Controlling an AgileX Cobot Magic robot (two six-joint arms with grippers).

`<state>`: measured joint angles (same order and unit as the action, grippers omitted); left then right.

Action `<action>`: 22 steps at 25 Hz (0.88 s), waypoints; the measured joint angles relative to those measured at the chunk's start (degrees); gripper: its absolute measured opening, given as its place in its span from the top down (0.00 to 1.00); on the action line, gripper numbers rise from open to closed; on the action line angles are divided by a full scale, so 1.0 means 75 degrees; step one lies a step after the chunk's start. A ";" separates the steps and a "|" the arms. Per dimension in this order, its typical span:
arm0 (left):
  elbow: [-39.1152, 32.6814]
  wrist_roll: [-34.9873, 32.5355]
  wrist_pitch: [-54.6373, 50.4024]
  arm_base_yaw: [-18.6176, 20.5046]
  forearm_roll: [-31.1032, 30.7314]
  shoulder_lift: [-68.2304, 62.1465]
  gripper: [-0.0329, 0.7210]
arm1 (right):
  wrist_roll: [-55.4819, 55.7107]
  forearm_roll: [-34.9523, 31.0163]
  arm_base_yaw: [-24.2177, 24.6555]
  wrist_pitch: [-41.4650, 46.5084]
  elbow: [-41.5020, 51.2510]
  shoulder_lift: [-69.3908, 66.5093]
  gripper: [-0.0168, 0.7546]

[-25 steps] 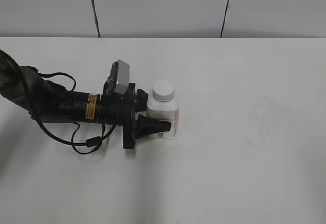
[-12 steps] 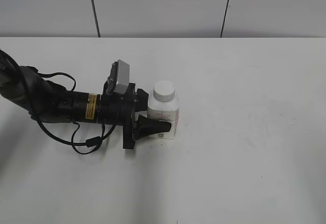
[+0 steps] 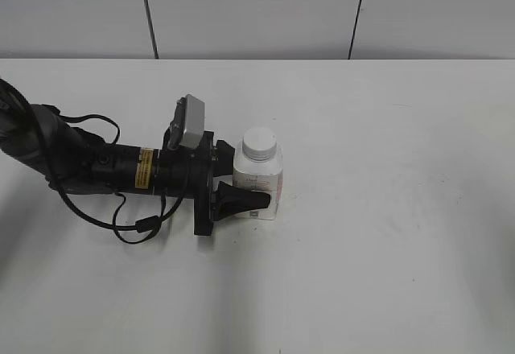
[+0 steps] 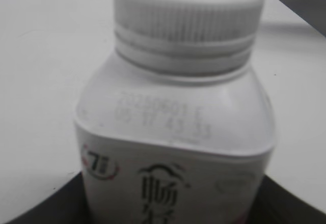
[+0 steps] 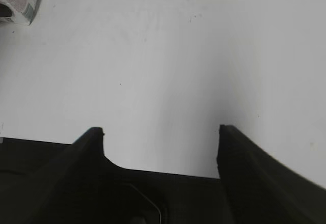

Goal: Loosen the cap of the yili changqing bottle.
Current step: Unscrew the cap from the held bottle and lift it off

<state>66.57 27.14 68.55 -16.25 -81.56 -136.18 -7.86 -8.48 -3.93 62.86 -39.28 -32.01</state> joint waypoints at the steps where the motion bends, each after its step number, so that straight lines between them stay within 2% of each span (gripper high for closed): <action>1: 0.0000 0.0000 0.0000 0.0000 0.0000 0.0000 0.41 | 0.0057 -0.0008 0.0000 0.0022 -0.0220 -0.0435 0.27; 6: 0.0000 0.0000 0.0007 0.0000 0.0000 0.0000 0.41 | 0.0862 -0.0089 0.0000 0.0248 -0.1569 -0.2786 0.27; 16: 0.0000 0.0000 0.0021 0.0000 -0.0008 0.0000 0.41 | 0.1254 -0.1360 0.0000 0.0419 -0.4207 -0.6404 0.27; 20: 0.0000 0.0000 0.0025 0.0000 -0.0008 0.0000 0.41 | 0.1872 -0.1369 -0.0266 0.0519 -0.4913 -0.7417 0.27; 22: 0.0000 0.0000 0.0031 0.0000 -0.0008 0.0000 0.41 | 0.2193 -0.1309 -0.0624 0.0597 -0.5238 -0.7828 0.27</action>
<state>66.57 27.14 68.78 -16.25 -81.62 -136.18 8.59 -18.30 -8.61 67.34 -78.57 -90.73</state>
